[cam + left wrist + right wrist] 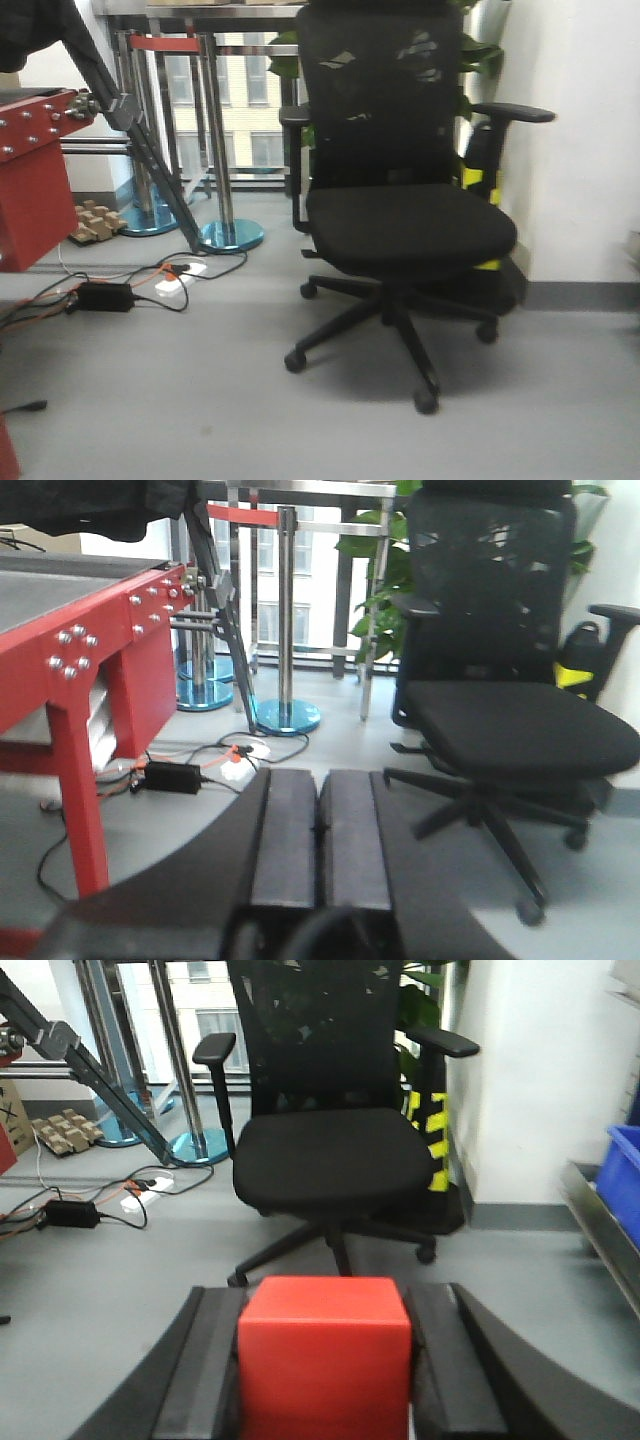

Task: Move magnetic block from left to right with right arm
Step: 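Turn the base to face the grey table near the cardboard boxes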

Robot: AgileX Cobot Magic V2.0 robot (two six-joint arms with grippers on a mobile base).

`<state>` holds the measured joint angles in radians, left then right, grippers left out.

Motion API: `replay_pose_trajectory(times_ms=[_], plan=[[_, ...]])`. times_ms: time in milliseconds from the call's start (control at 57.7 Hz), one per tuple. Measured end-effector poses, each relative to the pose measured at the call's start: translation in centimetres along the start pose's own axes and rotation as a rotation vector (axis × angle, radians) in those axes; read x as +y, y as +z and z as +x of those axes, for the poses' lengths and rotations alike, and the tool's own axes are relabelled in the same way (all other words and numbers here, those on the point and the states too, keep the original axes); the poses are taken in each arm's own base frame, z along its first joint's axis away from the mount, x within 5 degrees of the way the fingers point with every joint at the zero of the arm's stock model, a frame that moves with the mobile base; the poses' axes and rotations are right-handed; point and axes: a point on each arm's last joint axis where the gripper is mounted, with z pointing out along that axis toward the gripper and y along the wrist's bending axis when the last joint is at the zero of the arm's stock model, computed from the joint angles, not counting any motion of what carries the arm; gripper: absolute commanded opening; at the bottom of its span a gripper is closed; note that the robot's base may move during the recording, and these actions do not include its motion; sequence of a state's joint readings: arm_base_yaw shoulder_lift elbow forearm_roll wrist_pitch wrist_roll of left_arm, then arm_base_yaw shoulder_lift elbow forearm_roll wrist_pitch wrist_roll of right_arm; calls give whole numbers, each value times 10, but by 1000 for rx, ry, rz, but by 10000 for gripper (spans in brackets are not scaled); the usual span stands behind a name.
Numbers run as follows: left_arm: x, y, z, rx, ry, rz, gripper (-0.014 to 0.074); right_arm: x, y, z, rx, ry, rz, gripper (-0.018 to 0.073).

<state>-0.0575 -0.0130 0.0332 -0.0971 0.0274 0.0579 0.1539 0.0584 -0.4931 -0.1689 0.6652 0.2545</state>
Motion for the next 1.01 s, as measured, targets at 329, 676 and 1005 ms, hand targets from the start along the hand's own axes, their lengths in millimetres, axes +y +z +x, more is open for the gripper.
replay_pose_trajectory(times_ms=[329,676,1005], plan=[[0,0,0,0,0,0,-126,0,0,0,0,0,0,234],[0,0,0,0,0,0,-126,0,0,0,0,0,0,234],[0,0,0,0,0,0,-126,0,0,0,0,0,0,234]])
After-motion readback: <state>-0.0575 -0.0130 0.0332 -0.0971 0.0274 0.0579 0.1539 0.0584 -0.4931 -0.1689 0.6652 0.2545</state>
